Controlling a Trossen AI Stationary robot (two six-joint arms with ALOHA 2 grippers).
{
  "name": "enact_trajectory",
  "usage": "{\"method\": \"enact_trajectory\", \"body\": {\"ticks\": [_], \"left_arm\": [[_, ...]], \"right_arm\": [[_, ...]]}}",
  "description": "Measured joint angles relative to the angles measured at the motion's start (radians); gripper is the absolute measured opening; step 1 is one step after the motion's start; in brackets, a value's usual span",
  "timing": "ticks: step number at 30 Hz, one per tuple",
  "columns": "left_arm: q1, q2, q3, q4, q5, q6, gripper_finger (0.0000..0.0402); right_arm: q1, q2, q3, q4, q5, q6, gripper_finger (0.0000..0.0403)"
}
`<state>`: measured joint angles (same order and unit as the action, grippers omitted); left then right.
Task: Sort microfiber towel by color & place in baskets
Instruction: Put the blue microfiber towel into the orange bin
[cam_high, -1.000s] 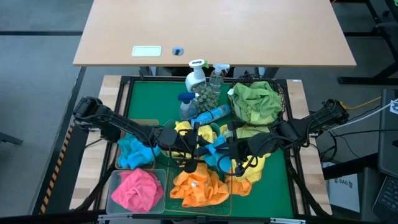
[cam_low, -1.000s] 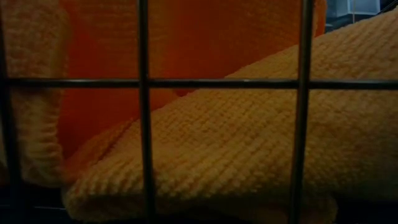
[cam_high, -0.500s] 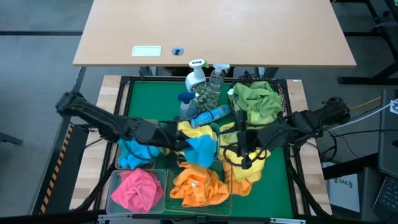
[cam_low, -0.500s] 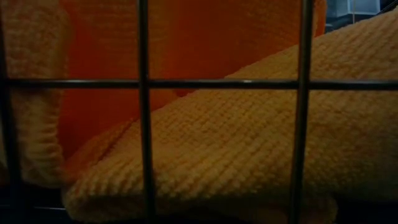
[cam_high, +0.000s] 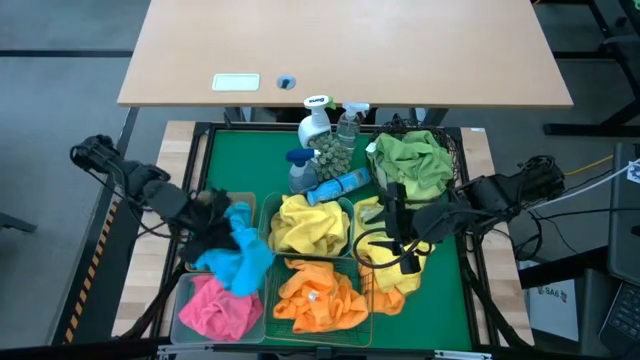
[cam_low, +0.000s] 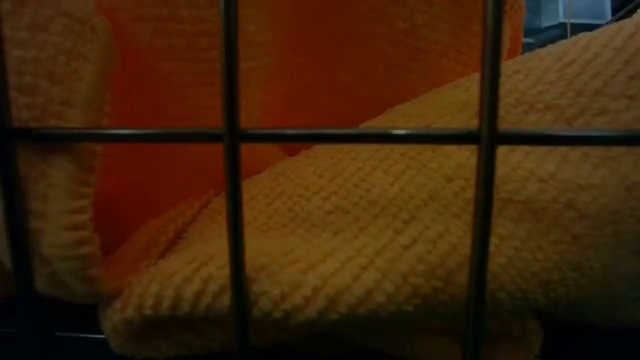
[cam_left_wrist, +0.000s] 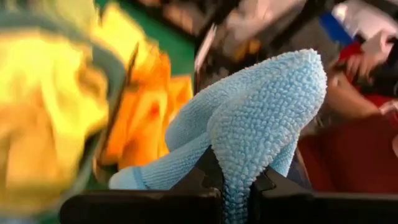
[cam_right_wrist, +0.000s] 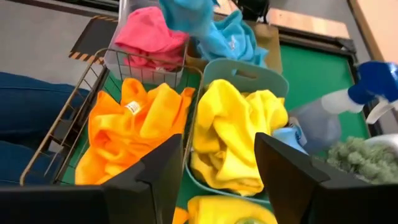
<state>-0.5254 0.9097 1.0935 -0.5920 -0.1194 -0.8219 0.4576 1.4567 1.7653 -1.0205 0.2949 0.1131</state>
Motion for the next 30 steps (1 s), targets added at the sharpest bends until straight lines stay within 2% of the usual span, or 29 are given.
{"method": "enact_trajectory", "body": {"ticks": [4, 13, 17, 20, 25, 30], "left_arm": [[-0.048, -0.010, 0.000, -0.170, -0.005, -0.108, 0.0006], [-0.066, 0.103, 0.000, -0.601, -0.145, -0.341, 0.0006], [-0.066, 0.176, 0.000, -0.748, -0.254, -0.471, 0.0006], [-0.055, 0.237, 0.000, -0.833, -0.311, -0.551, 0.0006], [-0.005, 0.349, 0.000, -0.958, -0.317, -0.651, 0.0006], [0.061, 0.457, -0.008, -0.975, -0.316, -0.666, 0.0006]], "right_arm": [[0.000, 0.000, 0.000, -0.006, -0.001, 0.015, 0.0198], [0.000, 0.000, 0.000, -0.004, -0.001, 0.016, 0.0198], [0.000, 0.000, 0.000, -0.004, -0.001, 0.016, 0.0198], [0.000, 0.000, 0.000, -0.004, -0.001, 0.016, 0.0198], [0.000, 0.000, 0.000, -0.004, -0.001, 0.016, 0.0198], [0.000, 0.000, 0.000, -0.006, -0.001, 0.016, 0.0198]]}}
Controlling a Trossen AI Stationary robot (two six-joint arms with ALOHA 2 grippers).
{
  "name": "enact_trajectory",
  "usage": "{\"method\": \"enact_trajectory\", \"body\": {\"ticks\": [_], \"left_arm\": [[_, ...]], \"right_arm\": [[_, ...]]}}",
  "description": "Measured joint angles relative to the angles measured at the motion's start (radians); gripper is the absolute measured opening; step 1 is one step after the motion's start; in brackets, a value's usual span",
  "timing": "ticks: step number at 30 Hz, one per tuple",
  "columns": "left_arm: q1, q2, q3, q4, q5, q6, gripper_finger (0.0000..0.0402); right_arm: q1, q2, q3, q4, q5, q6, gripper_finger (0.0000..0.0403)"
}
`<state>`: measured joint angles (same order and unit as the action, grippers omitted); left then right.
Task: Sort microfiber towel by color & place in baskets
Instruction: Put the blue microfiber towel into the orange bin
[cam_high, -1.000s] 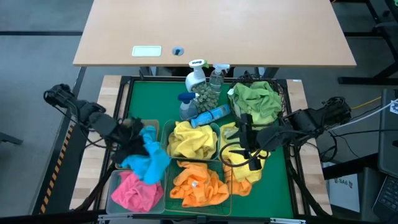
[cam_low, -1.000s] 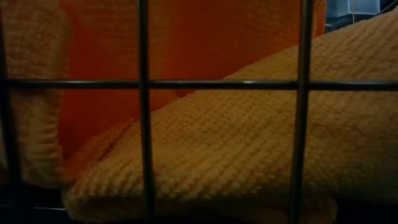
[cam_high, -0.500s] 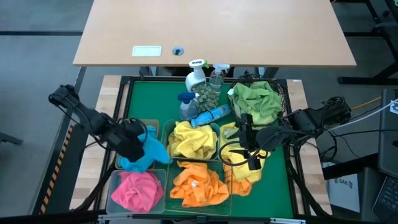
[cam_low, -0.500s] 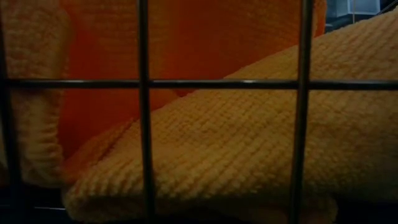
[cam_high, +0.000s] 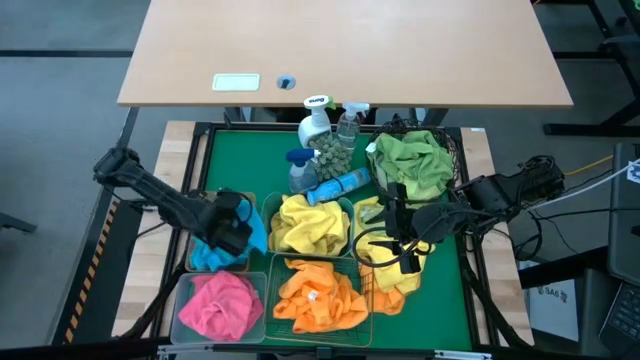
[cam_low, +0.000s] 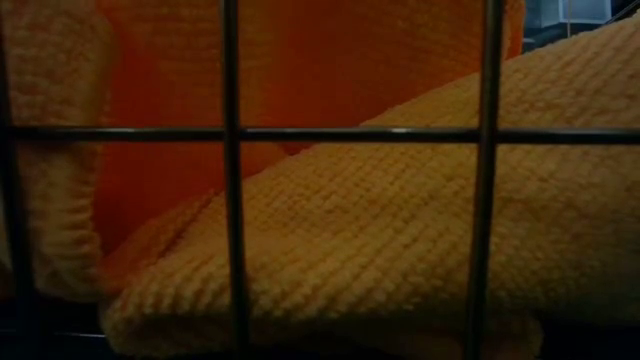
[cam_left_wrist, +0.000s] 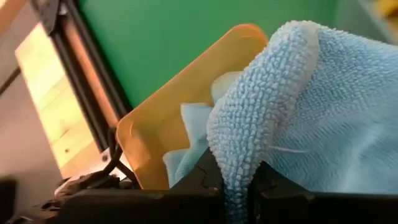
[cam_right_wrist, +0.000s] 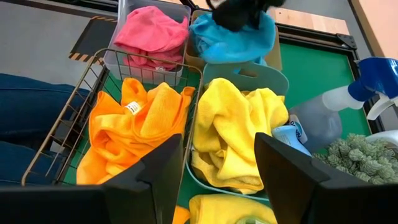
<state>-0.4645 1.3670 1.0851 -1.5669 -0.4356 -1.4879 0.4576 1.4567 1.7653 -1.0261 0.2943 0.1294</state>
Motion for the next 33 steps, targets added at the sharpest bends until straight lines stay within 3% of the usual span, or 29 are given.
{"method": "enact_trajectory", "body": {"ticks": [8, 13, 33], "left_arm": [[0.084, 0.139, -0.125, 0.005, 0.134, 0.028, 0.0007], [0.097, 0.167, -0.179, 0.023, 0.144, 0.032, 0.0021], [0.116, 0.162, -0.161, -0.005, 0.187, 0.071, 0.0137]], "right_arm": [[0.000, 0.000, 0.000, -0.025, 0.000, 0.000, 0.0198], [0.000, 0.000, 0.000, -0.052, 0.000, 0.000, 0.0198], [0.000, 0.000, 0.000, -0.050, 0.000, 0.000, 0.0198]]}}
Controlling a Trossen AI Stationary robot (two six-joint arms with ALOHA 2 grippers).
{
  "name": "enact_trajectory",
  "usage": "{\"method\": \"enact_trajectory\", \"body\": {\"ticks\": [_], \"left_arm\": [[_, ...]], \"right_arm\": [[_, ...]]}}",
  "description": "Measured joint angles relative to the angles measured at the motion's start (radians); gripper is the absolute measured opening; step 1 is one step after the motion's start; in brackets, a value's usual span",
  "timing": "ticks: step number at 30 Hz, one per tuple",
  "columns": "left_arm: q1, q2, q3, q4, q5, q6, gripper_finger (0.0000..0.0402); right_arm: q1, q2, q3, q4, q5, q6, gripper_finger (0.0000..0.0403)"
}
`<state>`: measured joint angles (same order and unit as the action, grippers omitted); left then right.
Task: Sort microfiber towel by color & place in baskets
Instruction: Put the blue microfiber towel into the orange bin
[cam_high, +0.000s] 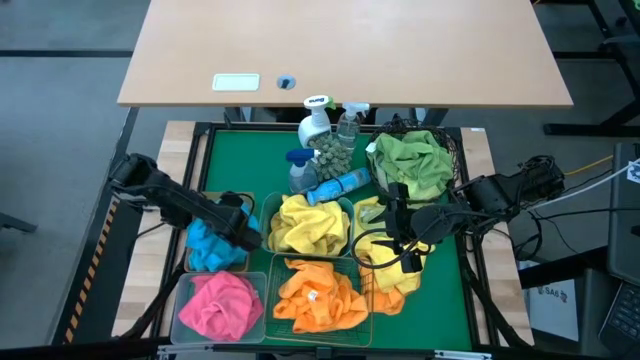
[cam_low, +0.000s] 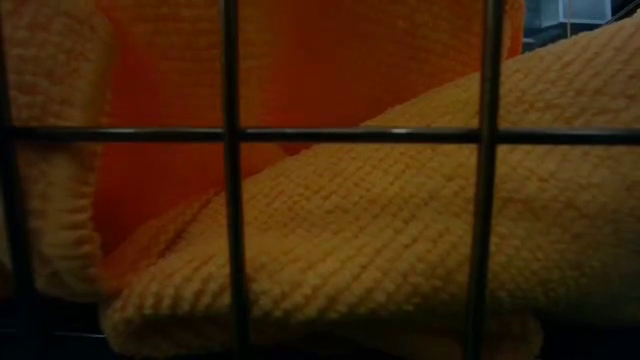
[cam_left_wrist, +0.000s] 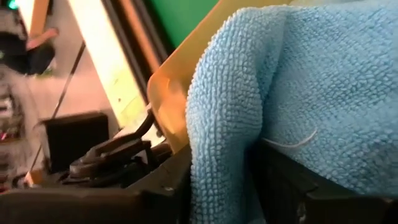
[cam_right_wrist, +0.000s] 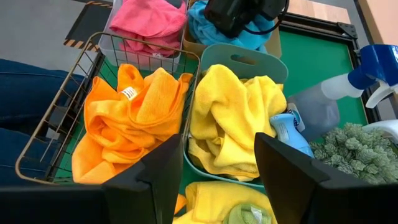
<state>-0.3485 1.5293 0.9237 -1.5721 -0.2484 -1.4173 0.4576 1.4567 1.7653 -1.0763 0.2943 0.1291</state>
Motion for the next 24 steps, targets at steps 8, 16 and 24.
{"method": "enact_trajectory", "body": {"ticks": [8, 16, 24], "left_arm": [[-0.001, 0.000, 0.146, 0.001, -0.036, 0.167, 0.0140], [-0.002, -0.031, 0.190, 0.001, -0.019, 0.225, 0.0140], [-0.002, -0.166, 0.190, 0.001, 0.032, 0.156, 0.0140]], "right_arm": [[0.000, 0.000, 0.000, -0.002, 0.000, 0.000, 0.0198], [0.000, 0.000, 0.000, -0.041, 0.000, 0.000, 0.0198], [0.000, 0.000, 0.000, -0.087, -0.007, 0.002, 0.0198]]}}
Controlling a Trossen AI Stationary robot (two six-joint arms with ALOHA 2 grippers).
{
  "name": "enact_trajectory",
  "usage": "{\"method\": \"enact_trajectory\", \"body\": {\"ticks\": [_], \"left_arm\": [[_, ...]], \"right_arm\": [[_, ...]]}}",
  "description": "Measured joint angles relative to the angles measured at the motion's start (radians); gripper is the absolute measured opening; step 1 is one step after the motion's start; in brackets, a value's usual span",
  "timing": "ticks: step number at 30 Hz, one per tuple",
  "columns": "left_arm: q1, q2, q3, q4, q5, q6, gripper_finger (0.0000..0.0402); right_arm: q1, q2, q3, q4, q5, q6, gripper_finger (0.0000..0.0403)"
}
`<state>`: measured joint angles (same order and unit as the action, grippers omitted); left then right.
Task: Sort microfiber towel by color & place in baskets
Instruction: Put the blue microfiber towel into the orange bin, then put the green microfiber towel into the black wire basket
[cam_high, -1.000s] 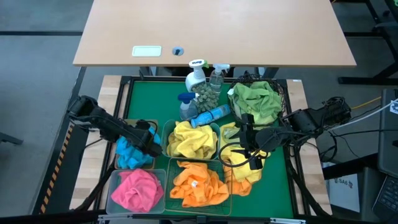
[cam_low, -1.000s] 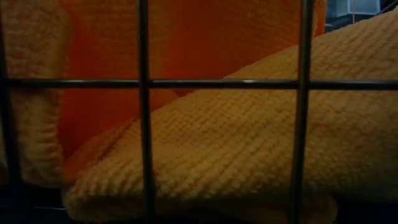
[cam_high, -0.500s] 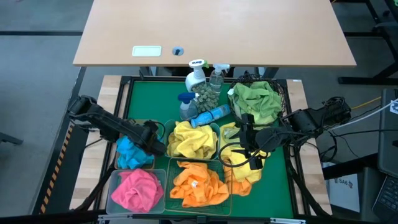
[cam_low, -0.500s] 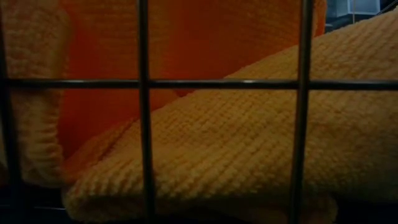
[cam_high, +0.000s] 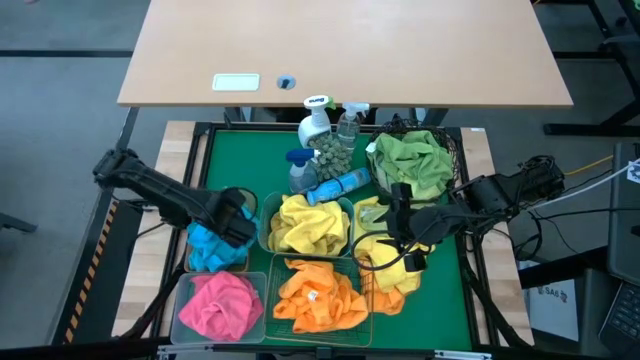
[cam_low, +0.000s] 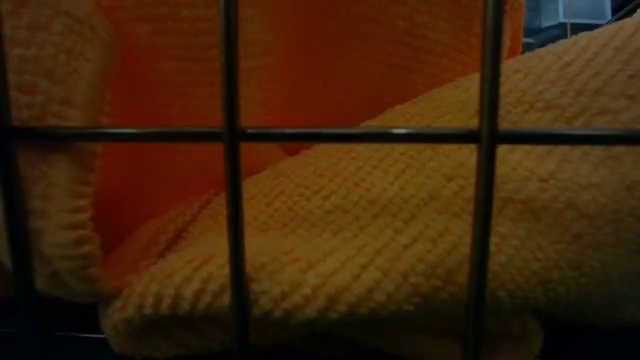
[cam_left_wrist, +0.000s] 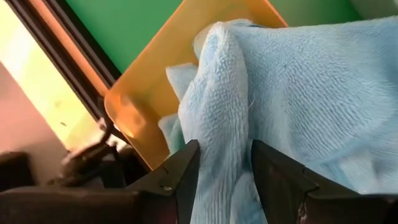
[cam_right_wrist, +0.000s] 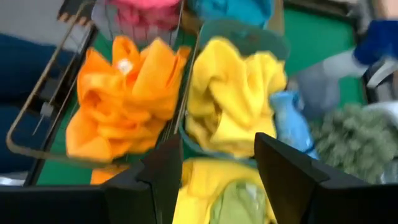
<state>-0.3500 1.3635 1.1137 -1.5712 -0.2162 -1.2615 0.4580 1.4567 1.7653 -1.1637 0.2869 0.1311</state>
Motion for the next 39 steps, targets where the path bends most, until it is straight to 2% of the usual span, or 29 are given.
{"method": "enact_trajectory", "body": {"ticks": [9, 14, 18, 26, 30, 33, 39], "left_arm": [[-0.025, -0.199, 0.000, -0.001, 0.001, -0.101, 0.0140], [-0.026, -0.273, 0.000, 0.026, -0.085, -0.184, 0.0140], [-0.026, -0.286, 0.000, 0.137, -0.149, -0.189, 0.0140], [-0.026, -0.258, 0.000, 0.494, -0.204, 0.029, 0.0140], [-0.026, -0.247, 0.000, 0.638, -0.222, 0.147, 0.0140], [-0.026, -0.243, 0.000, 0.699, -0.235, 0.203, 0.0140], [-0.026, -0.240, 0.001, 0.730, -0.238, 0.249, 0.0140]], "right_arm": [[0.001, -0.001, -0.071, -0.148, -0.021, 0.113, 0.0198], [0.001, -0.001, -0.184, -0.136, -0.027, 0.144, 0.0198], [0.001, -0.001, -0.301, -0.109, -0.039, 0.176, 0.0198], [0.000, 0.000, -0.579, -0.037, -0.028, 0.277, 0.0198], [0.000, 0.000, -0.697, 0.013, 0.058, 0.349, 0.0198], [0.000, 0.000, -0.768, 0.053, 0.115, 0.408, 0.0198], [0.000, -0.001, -0.891, 0.109, 0.122, 0.502, 0.0198]]}}
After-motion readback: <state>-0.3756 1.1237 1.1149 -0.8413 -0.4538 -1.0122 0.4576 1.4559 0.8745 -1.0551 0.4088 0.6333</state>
